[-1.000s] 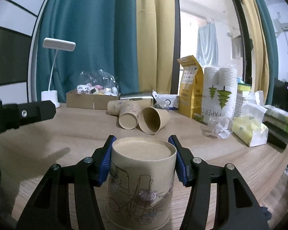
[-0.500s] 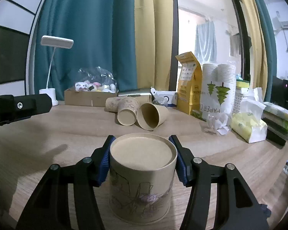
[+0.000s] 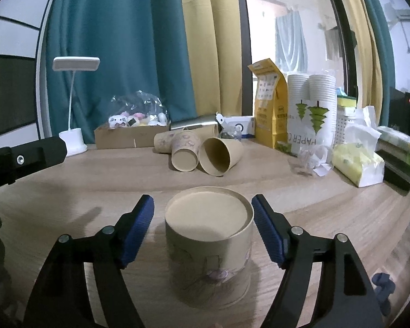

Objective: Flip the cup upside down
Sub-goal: 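Lower the cup rim-down onto the table and open the right gripper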

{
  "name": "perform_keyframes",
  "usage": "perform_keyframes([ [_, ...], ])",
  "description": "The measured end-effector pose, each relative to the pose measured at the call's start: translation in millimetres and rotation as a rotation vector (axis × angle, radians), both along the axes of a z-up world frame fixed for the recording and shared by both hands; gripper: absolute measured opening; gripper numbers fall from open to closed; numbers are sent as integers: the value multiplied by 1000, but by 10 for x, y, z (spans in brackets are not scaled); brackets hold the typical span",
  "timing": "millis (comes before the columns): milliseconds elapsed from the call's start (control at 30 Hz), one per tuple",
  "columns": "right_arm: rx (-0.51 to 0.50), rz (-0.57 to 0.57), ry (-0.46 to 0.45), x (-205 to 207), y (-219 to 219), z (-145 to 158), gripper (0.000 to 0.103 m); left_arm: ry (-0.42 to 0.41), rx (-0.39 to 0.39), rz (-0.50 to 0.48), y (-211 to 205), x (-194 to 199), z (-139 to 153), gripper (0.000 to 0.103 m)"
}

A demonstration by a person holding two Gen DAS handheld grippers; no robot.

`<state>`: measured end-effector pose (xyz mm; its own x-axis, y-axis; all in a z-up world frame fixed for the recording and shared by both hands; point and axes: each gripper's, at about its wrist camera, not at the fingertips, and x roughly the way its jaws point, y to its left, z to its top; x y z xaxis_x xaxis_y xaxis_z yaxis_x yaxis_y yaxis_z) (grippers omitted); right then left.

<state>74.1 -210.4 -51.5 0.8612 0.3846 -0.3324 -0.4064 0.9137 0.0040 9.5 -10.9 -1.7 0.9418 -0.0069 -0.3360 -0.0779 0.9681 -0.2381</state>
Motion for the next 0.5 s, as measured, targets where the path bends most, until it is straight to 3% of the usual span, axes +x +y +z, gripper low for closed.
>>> perform_keyframes([
  [500, -5, -51, 54, -288, -142, 485, 77, -41, 57, 18, -58, -262, 334, 98],
])
